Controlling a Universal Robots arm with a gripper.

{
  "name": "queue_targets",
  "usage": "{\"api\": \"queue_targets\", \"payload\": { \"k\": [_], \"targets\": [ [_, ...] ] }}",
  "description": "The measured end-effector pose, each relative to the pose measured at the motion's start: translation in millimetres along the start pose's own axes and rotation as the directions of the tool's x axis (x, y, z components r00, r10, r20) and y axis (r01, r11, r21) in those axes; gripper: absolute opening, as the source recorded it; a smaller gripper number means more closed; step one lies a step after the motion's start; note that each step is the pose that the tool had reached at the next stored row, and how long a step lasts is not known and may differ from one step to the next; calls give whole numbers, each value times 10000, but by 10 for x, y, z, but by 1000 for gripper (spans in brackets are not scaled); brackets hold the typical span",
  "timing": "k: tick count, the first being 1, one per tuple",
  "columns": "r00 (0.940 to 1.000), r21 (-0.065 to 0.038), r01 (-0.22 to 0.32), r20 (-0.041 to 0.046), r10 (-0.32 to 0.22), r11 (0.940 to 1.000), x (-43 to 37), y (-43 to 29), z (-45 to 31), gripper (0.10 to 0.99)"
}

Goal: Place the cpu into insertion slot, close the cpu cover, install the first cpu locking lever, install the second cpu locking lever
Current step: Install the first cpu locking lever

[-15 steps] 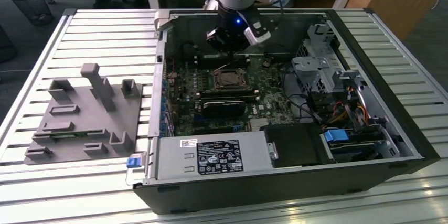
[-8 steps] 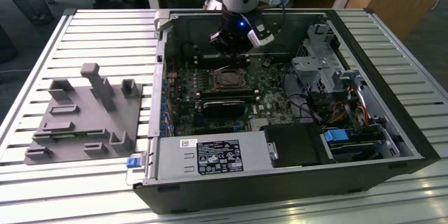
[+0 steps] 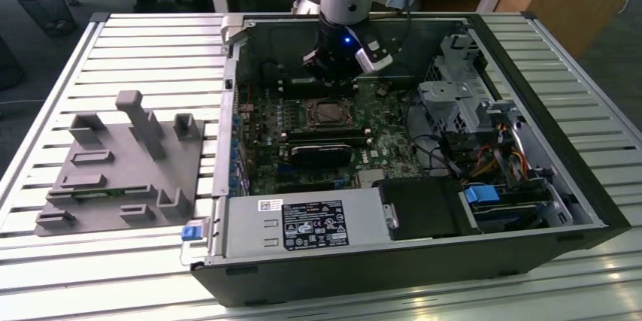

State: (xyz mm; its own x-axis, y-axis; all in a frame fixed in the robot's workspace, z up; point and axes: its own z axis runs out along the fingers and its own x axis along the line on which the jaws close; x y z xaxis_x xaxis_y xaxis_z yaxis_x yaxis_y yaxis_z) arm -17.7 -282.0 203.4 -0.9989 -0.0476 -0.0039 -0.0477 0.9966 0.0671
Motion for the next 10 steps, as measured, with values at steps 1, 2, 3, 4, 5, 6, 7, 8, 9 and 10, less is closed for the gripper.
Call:
{"api": "queue_targets", "payload": {
  "k": [1,2,3,4,5,6,7,8,9,10],
  "targets": [
    [10000,10,0,0,0,10000,-1,0,5,106],
    [10000,33,0,-1,0,10000,-1,1,8,106],
    [10000,66,0,-3,0,10000,-2,1,11,106],
    [10000,100,1,-4,-1,10000,-3,2,16,106],
    [10000,128,1,-5,-1,9999,-4,3,21,106],
    [10000,155,2,-6,-2,9999,-6,5,27,106],
    [10000,181,0,-8,0,9998,-7,7,33,106],
    [10000,207,0,-12,0,9998,-8,9,38,106],
    [10000,225,0,-14,0,9997,-9,12,42,106],
    [10000,229,0,-9,0,9997,-11,17,48,106]
  ]
}}
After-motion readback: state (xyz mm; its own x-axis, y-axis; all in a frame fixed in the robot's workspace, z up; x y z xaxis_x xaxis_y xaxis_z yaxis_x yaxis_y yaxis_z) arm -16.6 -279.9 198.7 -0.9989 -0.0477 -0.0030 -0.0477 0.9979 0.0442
